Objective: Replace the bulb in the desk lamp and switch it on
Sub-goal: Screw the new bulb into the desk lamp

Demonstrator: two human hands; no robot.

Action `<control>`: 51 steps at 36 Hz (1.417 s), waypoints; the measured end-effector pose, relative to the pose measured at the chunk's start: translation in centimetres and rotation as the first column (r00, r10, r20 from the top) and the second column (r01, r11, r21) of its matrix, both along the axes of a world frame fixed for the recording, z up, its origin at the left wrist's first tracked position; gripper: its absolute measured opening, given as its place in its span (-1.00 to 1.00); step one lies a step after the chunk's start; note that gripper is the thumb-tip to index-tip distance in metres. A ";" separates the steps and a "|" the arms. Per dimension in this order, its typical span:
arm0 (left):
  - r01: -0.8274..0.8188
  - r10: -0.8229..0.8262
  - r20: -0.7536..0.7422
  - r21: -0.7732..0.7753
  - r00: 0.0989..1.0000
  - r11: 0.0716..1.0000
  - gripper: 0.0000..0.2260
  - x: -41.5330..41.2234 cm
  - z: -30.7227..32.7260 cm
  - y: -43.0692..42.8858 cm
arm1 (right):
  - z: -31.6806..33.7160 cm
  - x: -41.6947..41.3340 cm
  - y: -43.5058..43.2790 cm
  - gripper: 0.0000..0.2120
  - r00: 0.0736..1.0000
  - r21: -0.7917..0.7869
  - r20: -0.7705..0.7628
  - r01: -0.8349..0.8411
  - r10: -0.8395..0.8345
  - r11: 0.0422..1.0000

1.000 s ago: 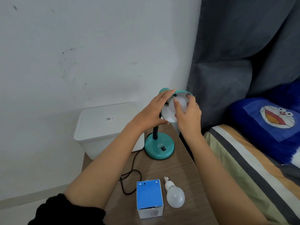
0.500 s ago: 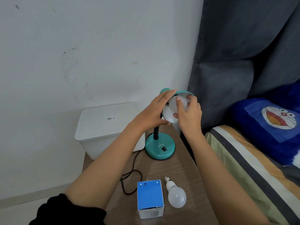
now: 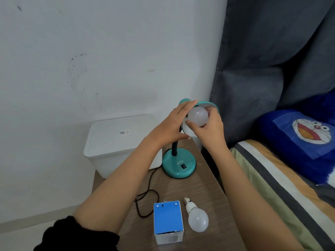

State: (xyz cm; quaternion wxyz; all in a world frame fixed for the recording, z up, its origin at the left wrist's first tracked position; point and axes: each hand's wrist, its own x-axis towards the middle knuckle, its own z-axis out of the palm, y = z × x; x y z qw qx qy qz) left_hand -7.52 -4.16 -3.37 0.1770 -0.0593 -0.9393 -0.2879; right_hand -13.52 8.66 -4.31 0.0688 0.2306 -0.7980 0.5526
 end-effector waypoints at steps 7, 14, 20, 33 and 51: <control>-0.005 0.005 -0.002 0.020 1.000 1.000 -0.09 -0.1 0.0 -0.1 | -0.1 0.4 0.0 -0.38 0.997 0.033 0.054 0.047 -0.049 0.998; -0.012 0.012 0.011 0.007 1.000 1.000 -0.05 -0.4 0.0 0.0 | 0.5 0.6 -0.5 -0.39 0.995 0.086 0.070 0.063 -0.069 0.994; -0.003 0.003 0.001 0.000 1.000 1.000 -0.07 -0.2 0.1 0.0 | 0.5 0.5 -0.3 -0.45 0.992 0.025 0.117 0.047 -0.049 0.999; -0.008 0.008 0.008 0.003 1.000 1.000 -0.08 -0.1 0.0 0.2 | 0.2 0.5 0.2 -0.43 0.985 0.172 -0.174 0.038 -0.007 0.984; -0.009 0.009 -0.006 -0.001 1.000 1.000 -0.08 -0.5 -0.1 -0.2 | -0.1 0.6 -0.3 -0.42 0.996 0.111 -0.083 0.037 -0.028 0.993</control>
